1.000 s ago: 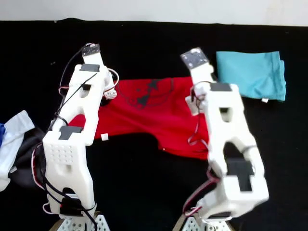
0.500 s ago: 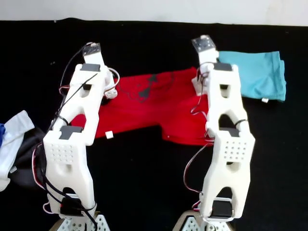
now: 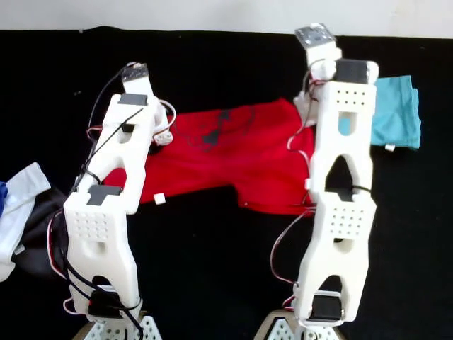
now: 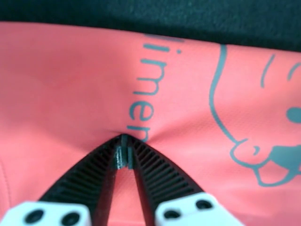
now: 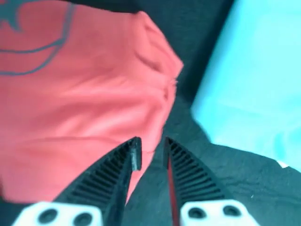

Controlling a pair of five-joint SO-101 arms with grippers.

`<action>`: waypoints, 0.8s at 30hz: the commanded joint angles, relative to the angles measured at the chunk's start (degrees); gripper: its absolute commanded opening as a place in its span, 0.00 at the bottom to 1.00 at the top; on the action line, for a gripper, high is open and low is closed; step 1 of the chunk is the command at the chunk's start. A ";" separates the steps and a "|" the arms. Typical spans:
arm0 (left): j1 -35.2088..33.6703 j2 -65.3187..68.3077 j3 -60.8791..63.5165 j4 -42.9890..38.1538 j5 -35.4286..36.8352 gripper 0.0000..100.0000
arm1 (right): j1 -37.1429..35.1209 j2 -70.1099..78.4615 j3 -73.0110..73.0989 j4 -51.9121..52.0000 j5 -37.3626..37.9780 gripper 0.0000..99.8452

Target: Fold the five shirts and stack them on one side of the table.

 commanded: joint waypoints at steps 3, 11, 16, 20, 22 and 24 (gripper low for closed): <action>0.48 0.31 -1.01 0.00 0.35 0.01 | -2.33 -0.66 -3.56 2.24 -2.02 0.09; 0.48 0.31 -1.01 0.00 0.35 0.01 | -12.09 -15.08 21.85 2.07 -5.54 0.09; 0.48 0.31 -1.01 0.00 0.35 0.01 | -20.26 -25.45 47.08 0.04 5.54 0.09; 0.48 0.31 -1.01 0.00 0.35 0.01 | -21.93 -27.30 59.65 -7.34 12.40 0.09; 0.48 0.31 -1.01 0.00 0.35 0.01 | -21.76 -27.12 62.46 -10.51 14.68 0.14; 0.48 0.31 -1.01 0.00 0.35 0.01 | -21.67 -27.12 65.01 -12.44 16.26 0.21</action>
